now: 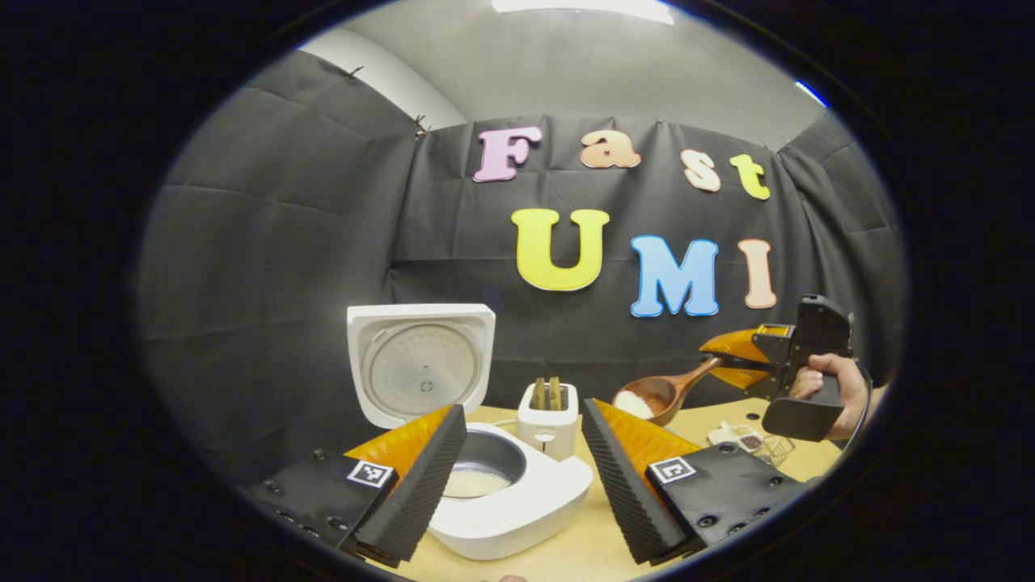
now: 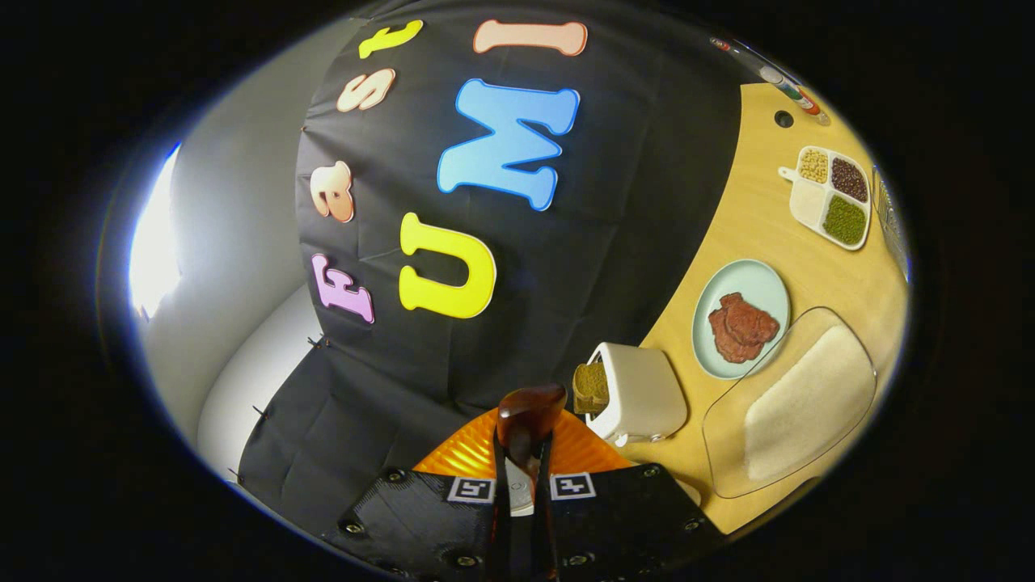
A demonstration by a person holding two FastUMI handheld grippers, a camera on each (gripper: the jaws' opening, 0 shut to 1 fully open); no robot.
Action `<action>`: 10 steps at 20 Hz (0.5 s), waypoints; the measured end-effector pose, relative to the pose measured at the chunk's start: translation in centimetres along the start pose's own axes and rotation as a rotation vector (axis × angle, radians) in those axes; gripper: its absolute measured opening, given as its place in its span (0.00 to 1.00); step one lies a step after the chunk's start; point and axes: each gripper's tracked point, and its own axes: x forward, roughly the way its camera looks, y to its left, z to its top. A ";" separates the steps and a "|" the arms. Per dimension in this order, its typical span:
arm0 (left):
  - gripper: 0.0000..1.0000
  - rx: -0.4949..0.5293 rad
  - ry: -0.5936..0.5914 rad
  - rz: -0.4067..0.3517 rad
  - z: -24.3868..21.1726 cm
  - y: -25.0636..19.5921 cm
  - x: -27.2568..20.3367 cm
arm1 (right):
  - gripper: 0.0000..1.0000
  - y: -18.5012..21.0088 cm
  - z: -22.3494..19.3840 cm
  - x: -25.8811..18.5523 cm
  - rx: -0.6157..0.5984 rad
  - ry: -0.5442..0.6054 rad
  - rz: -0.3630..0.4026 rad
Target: Close the left gripper, press the button to open the rice cooker; take a wooden spoon from the chopstick holder with the right hand, scoop a spoonful of rice and pour it into the rice cooker, then put the wooden spoon back into the chopstick holder.
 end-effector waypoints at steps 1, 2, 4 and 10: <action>0.99 0.004 0.001 0.011 -0.1 0.6 -0.1 | 0.10 0.4 -0.9 0.7 -0.012 0.016 0.006; 0.99 0.007 -0.002 0.022 -0.1 1.1 0.0 | 0.10 0.7 -1.8 1.5 -0.025 0.029 0.009; 0.96 0.005 -0.005 0.030 -0.3 1.6 -0.2 | 0.10 1.1 -3.4 2.8 -0.048 0.057 0.011; 0.96 0.003 0.002 0.054 -1.0 3.5 -0.4 | 0.10 1.8 -7.3 6.9 -0.123 0.134 0.008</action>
